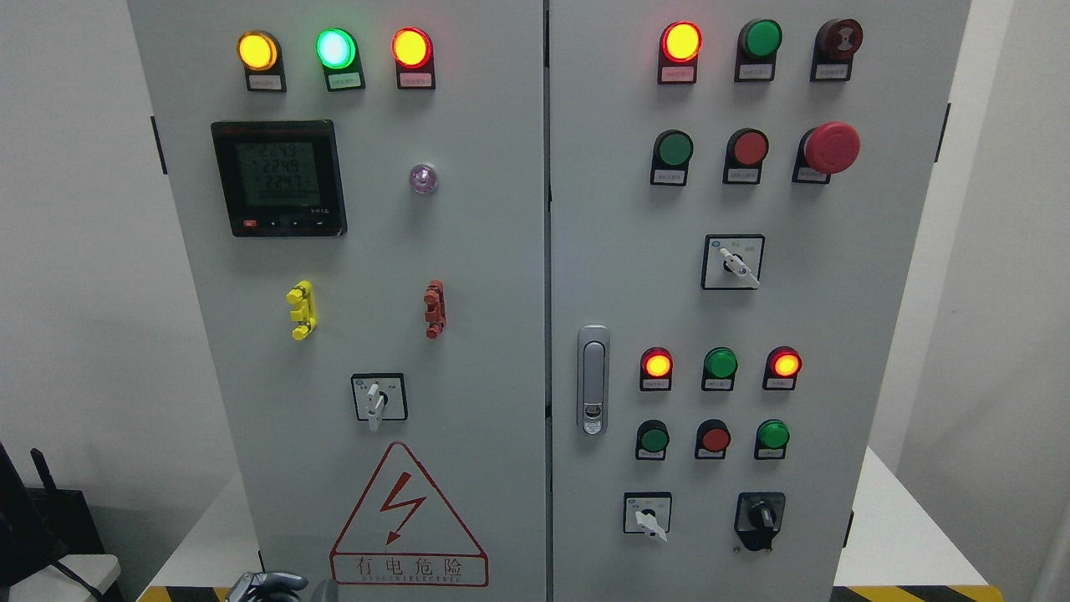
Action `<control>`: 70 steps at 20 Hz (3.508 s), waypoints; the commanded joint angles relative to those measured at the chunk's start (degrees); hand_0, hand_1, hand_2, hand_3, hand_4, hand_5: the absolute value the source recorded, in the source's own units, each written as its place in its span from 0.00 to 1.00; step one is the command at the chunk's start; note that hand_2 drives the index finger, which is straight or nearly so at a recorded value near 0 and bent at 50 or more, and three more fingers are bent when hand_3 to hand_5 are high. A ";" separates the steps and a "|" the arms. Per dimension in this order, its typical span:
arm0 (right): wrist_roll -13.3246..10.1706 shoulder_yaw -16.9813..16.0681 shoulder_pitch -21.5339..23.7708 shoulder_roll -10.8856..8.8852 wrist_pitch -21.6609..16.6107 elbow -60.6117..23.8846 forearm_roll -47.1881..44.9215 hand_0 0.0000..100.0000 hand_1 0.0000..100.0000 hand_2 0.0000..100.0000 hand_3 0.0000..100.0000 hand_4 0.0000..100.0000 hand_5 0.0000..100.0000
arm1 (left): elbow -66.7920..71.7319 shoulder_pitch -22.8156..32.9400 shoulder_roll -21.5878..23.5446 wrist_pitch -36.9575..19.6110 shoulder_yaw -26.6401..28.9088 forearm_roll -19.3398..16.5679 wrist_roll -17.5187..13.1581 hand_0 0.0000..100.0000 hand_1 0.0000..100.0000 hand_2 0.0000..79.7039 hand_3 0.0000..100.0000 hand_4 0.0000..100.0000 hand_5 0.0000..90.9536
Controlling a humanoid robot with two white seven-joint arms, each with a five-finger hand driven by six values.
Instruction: Turn on light switch 1
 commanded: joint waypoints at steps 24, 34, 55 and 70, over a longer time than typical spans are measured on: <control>-0.02 0.00 0.00 0.00 -0.01 0.00 -1.05 0.12 0.39 0.00 0.00 0.00 0.00 | 1.36 -15.13 -6.95 13.50 -4.69 -4.52 7.47 0.07 0.65 0.70 0.77 0.86 0.92; -0.02 0.00 0.00 0.00 -0.01 0.00 -0.97 0.12 0.39 0.00 0.00 0.00 0.00 | 1.62 -18.73 -7.39 17.63 -4.51 -4.61 8.36 0.04 0.71 0.69 0.76 0.86 0.92; -0.02 0.00 0.00 0.00 -0.01 0.00 -1.05 0.12 0.39 0.00 0.00 0.00 0.00 | 3.20 -23.39 -7.48 22.12 -4.34 -4.61 9.85 0.11 0.73 0.67 0.73 0.85 0.92; -0.02 0.00 0.00 0.00 -0.01 0.00 -0.97 0.12 0.39 0.00 0.00 0.00 0.00 | 4.26 -25.41 -7.39 25.02 -5.04 -4.00 9.76 0.12 0.69 0.67 0.73 0.85 0.92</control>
